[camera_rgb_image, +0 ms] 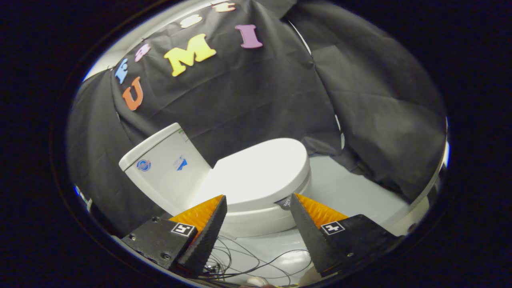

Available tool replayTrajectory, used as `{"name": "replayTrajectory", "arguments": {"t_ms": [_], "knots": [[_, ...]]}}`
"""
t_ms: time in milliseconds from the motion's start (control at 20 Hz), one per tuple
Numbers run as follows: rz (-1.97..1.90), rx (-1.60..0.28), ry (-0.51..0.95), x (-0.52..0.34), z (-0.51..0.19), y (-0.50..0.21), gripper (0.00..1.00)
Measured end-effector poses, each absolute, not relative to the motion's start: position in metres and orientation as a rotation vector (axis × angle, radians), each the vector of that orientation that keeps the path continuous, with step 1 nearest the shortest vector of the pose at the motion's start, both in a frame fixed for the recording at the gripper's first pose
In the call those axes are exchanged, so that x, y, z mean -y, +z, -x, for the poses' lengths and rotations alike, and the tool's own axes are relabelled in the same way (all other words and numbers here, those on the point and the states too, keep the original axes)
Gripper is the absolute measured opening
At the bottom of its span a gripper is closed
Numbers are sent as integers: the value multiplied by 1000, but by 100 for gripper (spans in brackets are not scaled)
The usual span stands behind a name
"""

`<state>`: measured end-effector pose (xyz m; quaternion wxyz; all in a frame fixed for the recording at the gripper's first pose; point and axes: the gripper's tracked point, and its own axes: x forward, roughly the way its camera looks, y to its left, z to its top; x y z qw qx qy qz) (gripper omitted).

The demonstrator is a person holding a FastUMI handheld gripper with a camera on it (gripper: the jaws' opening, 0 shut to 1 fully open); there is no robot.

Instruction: Open the toilet lid.

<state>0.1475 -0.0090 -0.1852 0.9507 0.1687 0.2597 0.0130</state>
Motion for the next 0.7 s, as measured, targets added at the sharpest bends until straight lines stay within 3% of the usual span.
{"name": "replayTrajectory", "arguments": {"t_ms": [400, 700], "knots": [[-571, -685, -42, 35, -184, -251, 97], [-802, -766, -97, 55, -203, -288, 81]]}}
